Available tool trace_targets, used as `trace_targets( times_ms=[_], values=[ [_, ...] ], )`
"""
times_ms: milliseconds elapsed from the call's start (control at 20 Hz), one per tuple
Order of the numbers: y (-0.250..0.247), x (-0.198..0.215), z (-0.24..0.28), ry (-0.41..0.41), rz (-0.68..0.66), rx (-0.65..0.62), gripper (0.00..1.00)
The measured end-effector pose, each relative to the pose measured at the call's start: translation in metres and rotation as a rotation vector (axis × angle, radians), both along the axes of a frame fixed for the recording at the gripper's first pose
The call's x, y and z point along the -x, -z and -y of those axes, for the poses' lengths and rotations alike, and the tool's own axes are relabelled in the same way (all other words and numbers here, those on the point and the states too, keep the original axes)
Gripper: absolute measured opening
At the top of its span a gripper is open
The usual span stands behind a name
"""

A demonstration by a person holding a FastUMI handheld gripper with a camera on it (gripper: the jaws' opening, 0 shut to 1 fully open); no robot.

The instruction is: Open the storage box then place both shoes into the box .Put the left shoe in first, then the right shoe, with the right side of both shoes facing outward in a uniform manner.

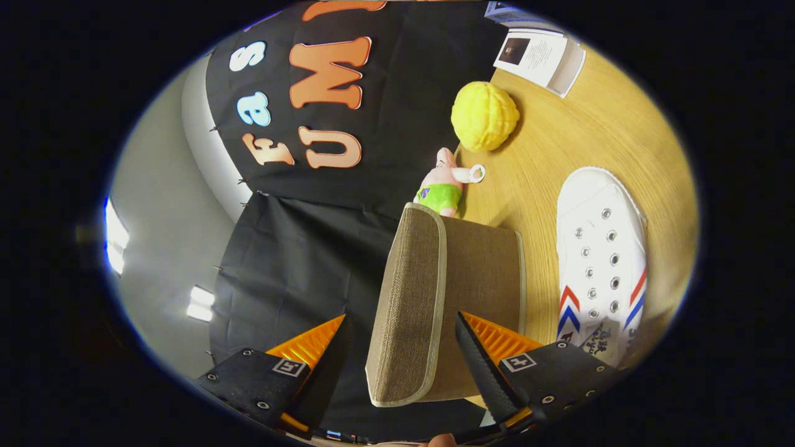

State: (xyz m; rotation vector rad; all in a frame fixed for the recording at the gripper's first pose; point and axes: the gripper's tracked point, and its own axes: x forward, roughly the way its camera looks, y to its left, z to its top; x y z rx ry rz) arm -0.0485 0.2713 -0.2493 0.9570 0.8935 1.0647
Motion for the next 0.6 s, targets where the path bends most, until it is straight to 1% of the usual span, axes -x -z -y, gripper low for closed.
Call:
trace_targets(
  times_ms=[100, 300, 450, 600],
  values=[
    [0.005, 0.004, -0.008, -0.037, -0.020, -0.006, 0.98],
    [0.004, 0.015, -0.020, -0.126, -0.055, -0.056, 0.98],
    [-0.006, 0.016, -0.020, -0.141, -0.073, -0.118, 0.97],
    [-0.010, 0.017, -0.013, -0.136, -0.072, -0.151, 0.95]
  ],
)
